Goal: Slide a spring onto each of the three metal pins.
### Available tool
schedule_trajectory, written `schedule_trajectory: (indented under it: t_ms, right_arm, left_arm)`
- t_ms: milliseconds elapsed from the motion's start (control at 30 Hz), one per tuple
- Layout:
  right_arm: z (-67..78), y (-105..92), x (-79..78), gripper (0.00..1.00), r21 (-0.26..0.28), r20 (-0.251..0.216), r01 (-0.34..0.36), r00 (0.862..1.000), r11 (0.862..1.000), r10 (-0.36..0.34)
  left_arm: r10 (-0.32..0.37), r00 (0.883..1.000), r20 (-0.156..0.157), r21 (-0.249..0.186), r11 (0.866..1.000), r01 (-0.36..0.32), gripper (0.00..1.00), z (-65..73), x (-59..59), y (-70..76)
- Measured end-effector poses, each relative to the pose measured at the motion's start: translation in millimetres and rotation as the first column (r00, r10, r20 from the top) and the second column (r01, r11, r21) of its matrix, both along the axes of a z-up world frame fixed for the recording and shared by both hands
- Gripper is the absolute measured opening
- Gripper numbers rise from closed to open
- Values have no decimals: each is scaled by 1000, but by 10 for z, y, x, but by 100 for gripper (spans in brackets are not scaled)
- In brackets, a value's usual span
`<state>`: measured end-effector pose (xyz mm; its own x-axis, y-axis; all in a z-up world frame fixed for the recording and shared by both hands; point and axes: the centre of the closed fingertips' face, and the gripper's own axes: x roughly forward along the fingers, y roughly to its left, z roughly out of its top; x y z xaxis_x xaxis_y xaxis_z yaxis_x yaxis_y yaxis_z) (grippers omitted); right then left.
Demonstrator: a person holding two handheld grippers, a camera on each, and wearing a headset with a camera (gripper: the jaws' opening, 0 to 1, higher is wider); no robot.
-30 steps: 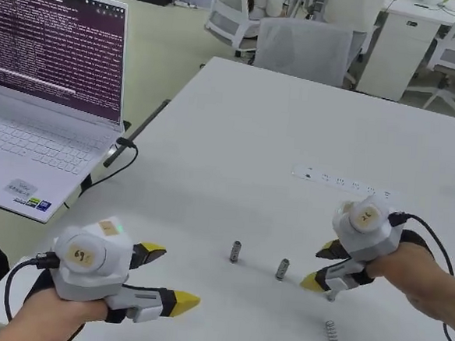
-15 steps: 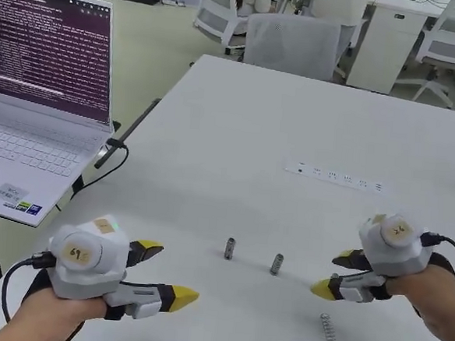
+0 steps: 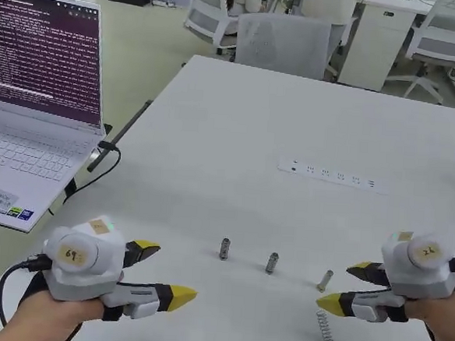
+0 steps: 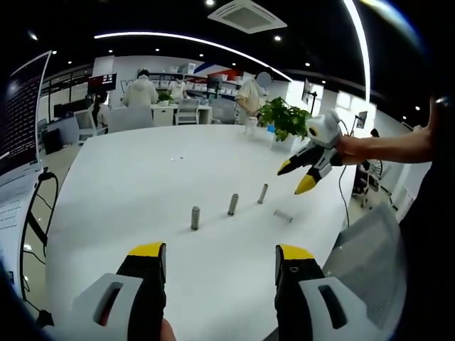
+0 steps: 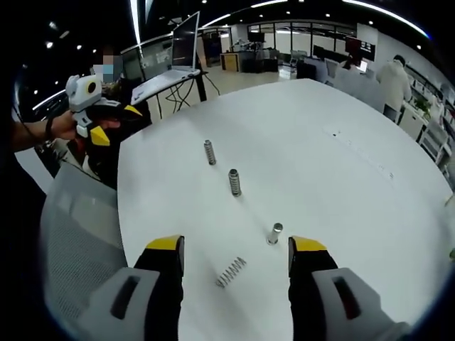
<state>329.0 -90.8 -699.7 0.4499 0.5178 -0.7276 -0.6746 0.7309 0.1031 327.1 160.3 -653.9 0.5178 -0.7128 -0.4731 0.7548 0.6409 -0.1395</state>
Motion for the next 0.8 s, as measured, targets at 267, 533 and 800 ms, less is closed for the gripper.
schedule_trajectory:
  t_ms: [267, 533, 800]
  right_arm:
    - [113, -87, -183, 64, 39, 28, 37, 999, 999, -38]
    - [156, -196, -339, 68, 96, 40, 117, 992, 988, -121]
    - [141, -269, -512, 72, 132, 37, 167, 984, 977, -173]
  left_arm:
    - [12, 1000, 0, -7, 1000, -12, 58, 0, 31, 17]
    - [9, 1000, -3, -7, 1000, -9, 58, -2, 15, -6]
    - [-4, 1000, -6, -2, 1000, 4, 58, -13, 13, -65]
